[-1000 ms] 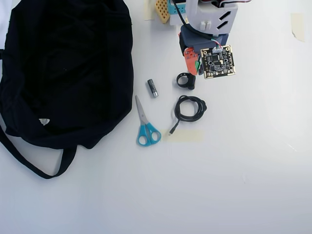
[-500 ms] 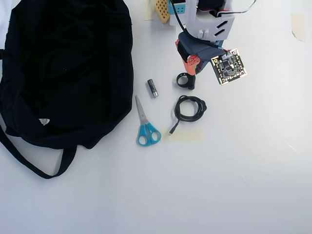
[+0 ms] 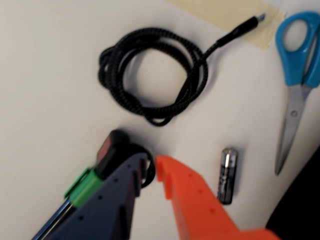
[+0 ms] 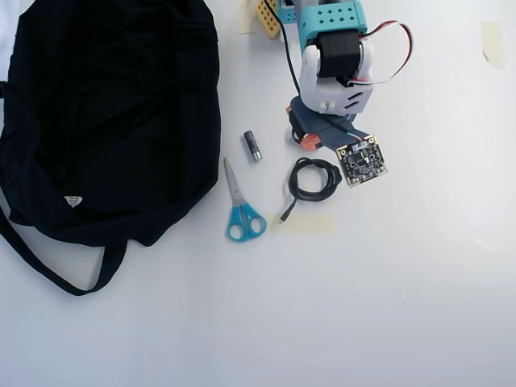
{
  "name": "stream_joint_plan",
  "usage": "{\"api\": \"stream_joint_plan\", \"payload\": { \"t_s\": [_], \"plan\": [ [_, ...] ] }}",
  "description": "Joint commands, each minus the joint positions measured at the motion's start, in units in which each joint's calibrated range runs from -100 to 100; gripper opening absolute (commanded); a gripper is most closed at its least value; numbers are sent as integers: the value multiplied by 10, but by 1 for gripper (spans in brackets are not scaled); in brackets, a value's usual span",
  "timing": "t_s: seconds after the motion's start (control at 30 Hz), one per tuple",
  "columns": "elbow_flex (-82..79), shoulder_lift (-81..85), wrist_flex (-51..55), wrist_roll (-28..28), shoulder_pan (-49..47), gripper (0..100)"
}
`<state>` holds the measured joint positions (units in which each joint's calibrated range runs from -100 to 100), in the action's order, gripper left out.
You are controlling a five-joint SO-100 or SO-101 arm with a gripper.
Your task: Put the cable into the black bag
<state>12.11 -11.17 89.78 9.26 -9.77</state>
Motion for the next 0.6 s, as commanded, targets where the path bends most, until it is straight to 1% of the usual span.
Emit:
{"api": "stream_joint_plan", "payload": {
  "t_s": [0.0,0.13,0.27,0.37,0.57],
  "plan": [
    [12,-8,-37,1,7,2],
    [12,-37,-75,-3,8,2],
    [13,-70,-105,-25,10,2],
    [13,-83,-112,-35,10,2],
    [13,-106,-112,-35,9,2]
  ]
}}
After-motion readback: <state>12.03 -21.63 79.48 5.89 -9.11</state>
